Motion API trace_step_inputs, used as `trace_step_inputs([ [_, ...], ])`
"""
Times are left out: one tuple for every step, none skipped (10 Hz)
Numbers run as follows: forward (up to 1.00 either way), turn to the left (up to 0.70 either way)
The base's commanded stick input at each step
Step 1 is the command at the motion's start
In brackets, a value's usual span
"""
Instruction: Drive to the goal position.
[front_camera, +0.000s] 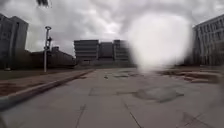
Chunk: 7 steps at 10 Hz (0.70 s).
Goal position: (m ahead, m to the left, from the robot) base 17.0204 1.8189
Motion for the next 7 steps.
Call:
trace_step_inputs([
  [0.7,0.0],
  [0.7,0.0],
  [0.7,0.0],
  [0.7,0.0],
  [0.7,0.0],
  [0.7,0.0],
  [0.7,0.0],
])
